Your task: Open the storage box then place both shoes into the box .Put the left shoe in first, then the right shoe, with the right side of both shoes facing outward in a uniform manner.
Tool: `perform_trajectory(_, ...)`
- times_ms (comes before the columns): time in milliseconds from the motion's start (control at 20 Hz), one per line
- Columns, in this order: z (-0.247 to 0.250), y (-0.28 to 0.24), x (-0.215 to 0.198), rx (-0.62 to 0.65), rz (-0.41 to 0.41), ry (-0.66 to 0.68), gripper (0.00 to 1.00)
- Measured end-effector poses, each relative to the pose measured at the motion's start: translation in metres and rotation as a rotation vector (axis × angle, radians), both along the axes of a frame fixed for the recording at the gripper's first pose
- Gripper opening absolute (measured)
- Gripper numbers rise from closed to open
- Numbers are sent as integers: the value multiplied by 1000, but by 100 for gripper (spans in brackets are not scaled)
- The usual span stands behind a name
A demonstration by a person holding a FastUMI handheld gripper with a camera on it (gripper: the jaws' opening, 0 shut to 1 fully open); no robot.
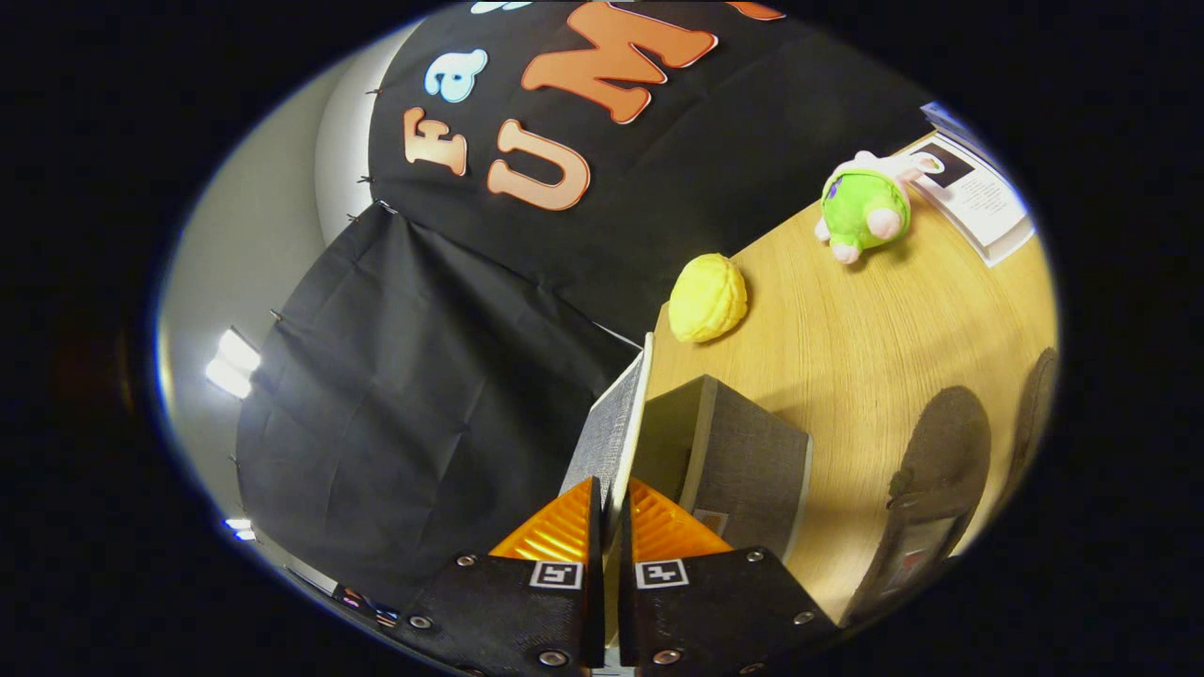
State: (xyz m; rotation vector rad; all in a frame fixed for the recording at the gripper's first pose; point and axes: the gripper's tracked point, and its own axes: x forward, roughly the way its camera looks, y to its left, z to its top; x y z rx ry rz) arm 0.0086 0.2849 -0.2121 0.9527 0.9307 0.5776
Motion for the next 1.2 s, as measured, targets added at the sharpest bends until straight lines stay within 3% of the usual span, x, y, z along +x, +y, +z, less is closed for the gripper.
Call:
perform_trajectory(500,71,76,16,4,40,-105,6)
perform_trajectory(700,99,119,19,72,33,-131,6)
perform_trajectory(900,110,160,18,106,41,-133,6)
perform_trajectory(1200,102,216,24,179,-17,-53,7)
